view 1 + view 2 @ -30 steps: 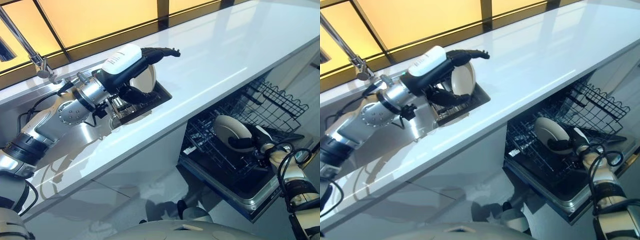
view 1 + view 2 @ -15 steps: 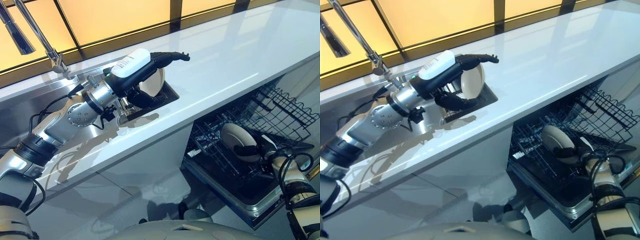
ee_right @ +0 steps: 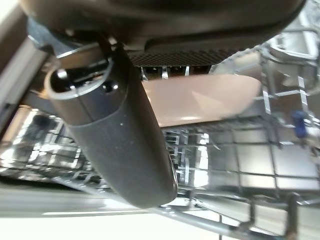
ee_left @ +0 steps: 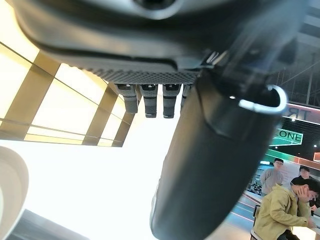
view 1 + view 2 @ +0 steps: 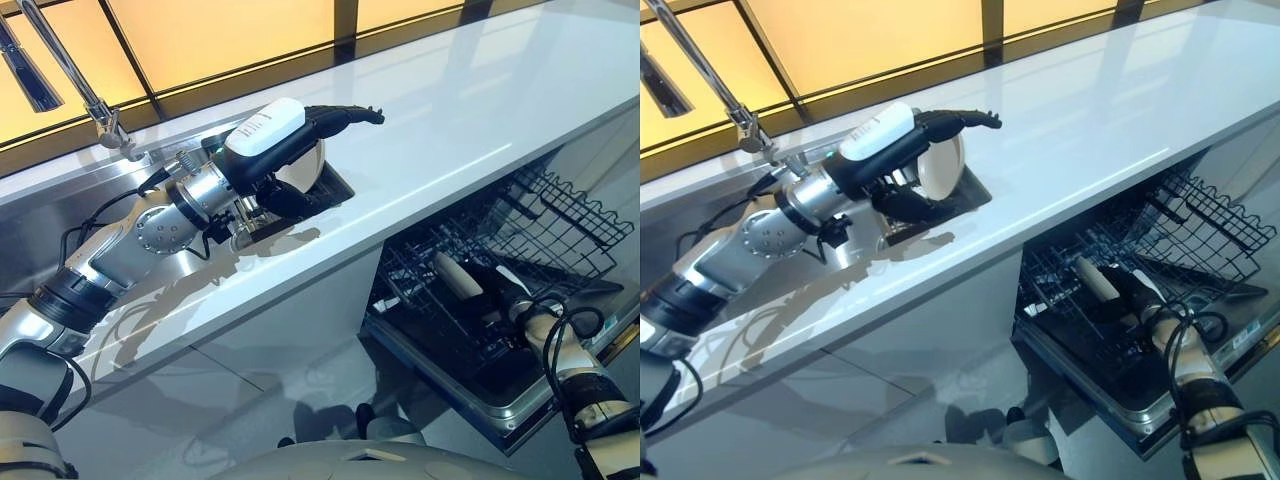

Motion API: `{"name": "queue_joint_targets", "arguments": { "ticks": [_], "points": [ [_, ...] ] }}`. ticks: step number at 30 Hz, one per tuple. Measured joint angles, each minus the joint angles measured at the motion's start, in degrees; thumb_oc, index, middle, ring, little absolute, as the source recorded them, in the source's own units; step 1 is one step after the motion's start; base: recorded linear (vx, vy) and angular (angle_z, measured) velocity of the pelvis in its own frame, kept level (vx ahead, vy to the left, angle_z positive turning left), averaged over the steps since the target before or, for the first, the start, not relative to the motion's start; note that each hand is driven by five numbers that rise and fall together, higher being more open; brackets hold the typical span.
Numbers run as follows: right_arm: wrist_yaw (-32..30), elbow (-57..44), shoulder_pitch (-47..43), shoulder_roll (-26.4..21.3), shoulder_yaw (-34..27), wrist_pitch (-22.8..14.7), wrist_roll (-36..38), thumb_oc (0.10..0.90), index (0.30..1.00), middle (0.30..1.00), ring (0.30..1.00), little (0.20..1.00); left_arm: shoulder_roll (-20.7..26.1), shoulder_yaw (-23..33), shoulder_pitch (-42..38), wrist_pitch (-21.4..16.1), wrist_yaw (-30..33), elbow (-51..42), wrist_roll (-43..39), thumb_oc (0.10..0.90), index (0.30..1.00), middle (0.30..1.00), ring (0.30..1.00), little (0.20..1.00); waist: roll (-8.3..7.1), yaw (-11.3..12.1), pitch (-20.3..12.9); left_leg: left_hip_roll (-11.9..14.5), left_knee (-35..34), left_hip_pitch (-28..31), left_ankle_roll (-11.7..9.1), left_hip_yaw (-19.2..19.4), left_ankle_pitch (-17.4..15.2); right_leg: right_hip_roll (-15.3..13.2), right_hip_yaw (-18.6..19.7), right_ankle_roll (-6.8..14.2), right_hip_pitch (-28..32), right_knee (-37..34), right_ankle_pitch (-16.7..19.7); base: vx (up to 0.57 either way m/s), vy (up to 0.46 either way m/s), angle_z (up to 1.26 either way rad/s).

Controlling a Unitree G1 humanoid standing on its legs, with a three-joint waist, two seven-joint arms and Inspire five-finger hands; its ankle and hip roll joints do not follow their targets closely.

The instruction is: Pick up plates and place into dishwasher.

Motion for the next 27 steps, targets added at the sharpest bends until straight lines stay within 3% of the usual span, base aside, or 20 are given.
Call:
{"name": "queue_joint_targets", "arguments": {
  "ticks": [6, 12, 19, 27],
  "points": [
    [-2.35, -10.31, 6.07, -1.36, -5.43, -1.06, -2.21, 0.800, 0.900, 0.900, 0.900, 0.900, 0.93, 0.16, 0.05, -0.15, -0.04, 0.15, 0.52, 0.800, 0.900, 0.900, 0.900, 0.900, 0.00, -1.33, 0.04, -0.08, -0.02, -0.16, 0.06, 0.48, -0.08, 0.03, 0.23, 0.01, -0.28, 0.00, -0.01, 0.00, 0.012, -0.02],
    [-5.86, -24.14, 12.28, -1.53, -14.84, -7.25, -3.08, 0.800, 0.900, 0.900, 0.900, 0.900, 2.41, 3.78, 2.60, -1.28, -0.11, 1.44, 1.19, 0.800, 0.900, 0.900, 0.900, 0.900, 0.38, -3.93, 0.08, -0.10, -0.02, -0.53, 0.07, 1.47, -0.28, 0.20, 1.64, -0.25, -1.27, 0.00, 0.21, 0.00, 0.033, -0.12],
    [-8.28, -29.83, 13.77, -1.52, -20.24, -16.79, -2.47, 0.800, 0.900, 0.900, 0.900, 0.900, 2.44, 6.08, 4.29, -1.33, -0.11, 3.43, 1.20, 0.800, 0.900, 0.900, 0.900, 0.900, 0.54, -5.15, 0.09, 0.14, -0.01, -0.40, -0.23, 3.00, -0.51, 0.71, 3.12, -0.37, -1.99, 0.00, 0.30, 0.01, 0.024, -0.12],
    [-8.47, -31.90, 15.54, -1.49, -22.22, -19.89, -0.93, 0.800, 0.900, 0.900, 0.900, 0.900, 2.43, 9.37, 8.40, -1.17, 0.62, 6.17, 1.67, 0.800, 0.900, 0.900, 0.900, 0.900, 1.14, -5.54, 0.23, 0.23, -0.01, 0.00, -0.40, 3.66, -0.64, 0.91, 3.66, -0.36, -1.97, 0.00, 0.29, 0.01, 0.007, -0.04]
  ]
}}
